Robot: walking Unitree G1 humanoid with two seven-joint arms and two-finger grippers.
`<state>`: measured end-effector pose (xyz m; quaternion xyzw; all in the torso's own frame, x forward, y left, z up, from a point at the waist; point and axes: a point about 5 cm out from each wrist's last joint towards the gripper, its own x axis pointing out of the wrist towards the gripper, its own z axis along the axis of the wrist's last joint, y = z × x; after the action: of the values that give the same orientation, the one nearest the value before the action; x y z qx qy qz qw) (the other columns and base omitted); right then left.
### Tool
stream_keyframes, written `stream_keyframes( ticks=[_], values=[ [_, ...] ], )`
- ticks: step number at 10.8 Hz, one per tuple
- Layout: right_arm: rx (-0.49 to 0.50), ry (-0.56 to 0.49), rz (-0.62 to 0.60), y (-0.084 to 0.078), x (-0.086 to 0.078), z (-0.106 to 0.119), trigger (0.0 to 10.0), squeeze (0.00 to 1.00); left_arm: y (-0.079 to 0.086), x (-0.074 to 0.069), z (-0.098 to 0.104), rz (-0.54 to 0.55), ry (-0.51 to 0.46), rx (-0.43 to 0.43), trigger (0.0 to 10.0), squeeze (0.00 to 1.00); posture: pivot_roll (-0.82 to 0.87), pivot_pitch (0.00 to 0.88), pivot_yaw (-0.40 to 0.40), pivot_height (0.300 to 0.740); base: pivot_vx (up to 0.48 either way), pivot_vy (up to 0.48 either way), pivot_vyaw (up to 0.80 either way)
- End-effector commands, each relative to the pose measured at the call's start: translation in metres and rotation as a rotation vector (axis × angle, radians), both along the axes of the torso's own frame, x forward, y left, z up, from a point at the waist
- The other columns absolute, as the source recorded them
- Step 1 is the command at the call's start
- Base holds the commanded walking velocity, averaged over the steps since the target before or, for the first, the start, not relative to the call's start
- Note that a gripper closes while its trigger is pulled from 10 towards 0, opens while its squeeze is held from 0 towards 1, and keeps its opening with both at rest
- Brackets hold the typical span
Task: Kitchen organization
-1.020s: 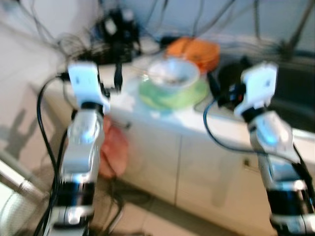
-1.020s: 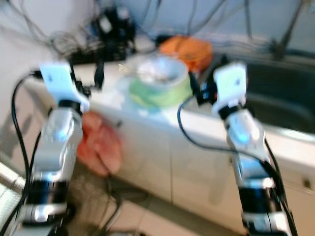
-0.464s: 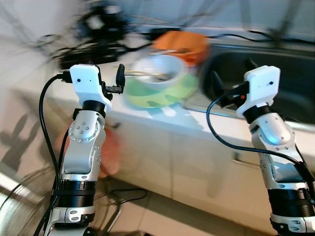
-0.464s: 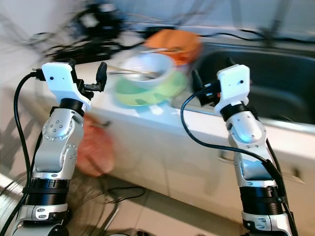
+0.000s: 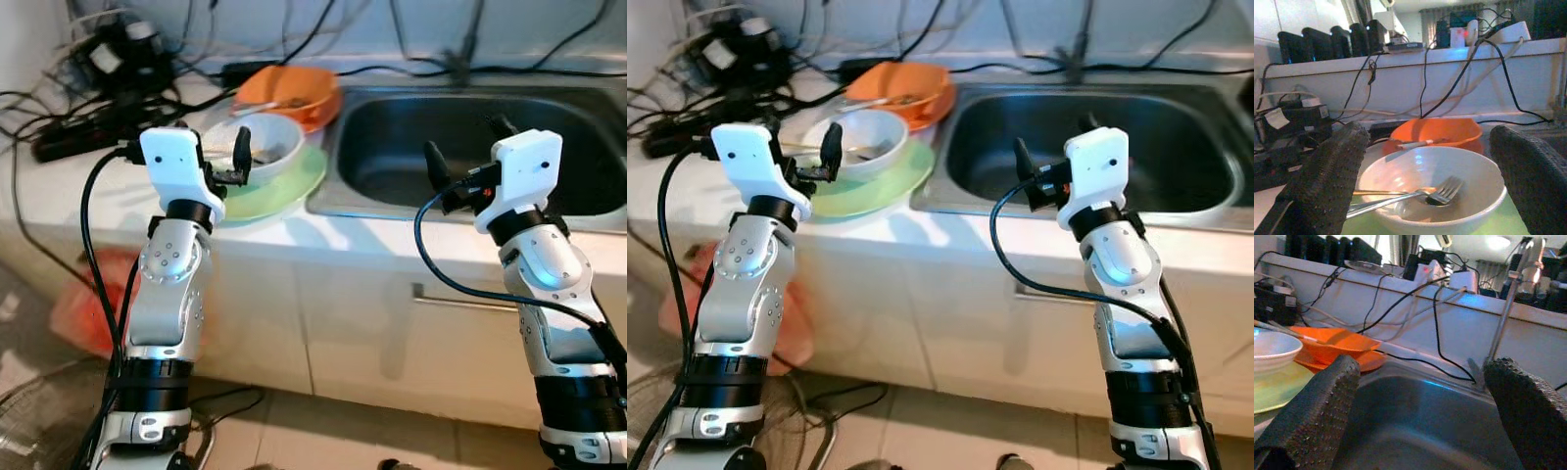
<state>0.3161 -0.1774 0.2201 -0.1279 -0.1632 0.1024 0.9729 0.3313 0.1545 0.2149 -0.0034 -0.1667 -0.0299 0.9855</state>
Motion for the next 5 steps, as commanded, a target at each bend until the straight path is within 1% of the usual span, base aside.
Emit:
stream_keyframes(
  ticks=[1, 2, 3, 5],
  values=[
    [-0.002, -0.031, 0.015, 0.003, -0.001, 0.008, 10.0, 0.0, 0.002, 0.001, 0.004, -0.009, -0.014, -0.007, 10.0, 0.0, 0.08, 0.02, 0.104, 0.74, 0.0, 0.0, 0.0],
    [-0.006, -0.034, 0.016, 0.003, -0.002, 0.009, 10.0, 0.0, 0.002, 0.0, 0.007, -0.021, -0.029, -0.013, 10.0, 0.0, 0.08, 0.02, 0.104, 0.74, 0.0, 0.0, 0.0],
    [-0.01, -0.038, 0.016, 0.003, -0.002, 0.01, 10.0, 0.0, 0.0, -0.001, 0.011, -0.03, -0.043, -0.016, 10.0, 0.0, 0.07, 0.02, 0.104, 0.74, 0.364, 0.0, 0.0],
    [-0.013, -0.046, 0.016, 0.003, -0.002, 0.011, 10.0, 0.0, -0.002, -0.001, 0.019, -0.046, -0.07, -0.023, 10.0, 0.0, 0.07, 0.02, 0.105, 0.74, 0.437, 0.0, 0.0]
  ],
)
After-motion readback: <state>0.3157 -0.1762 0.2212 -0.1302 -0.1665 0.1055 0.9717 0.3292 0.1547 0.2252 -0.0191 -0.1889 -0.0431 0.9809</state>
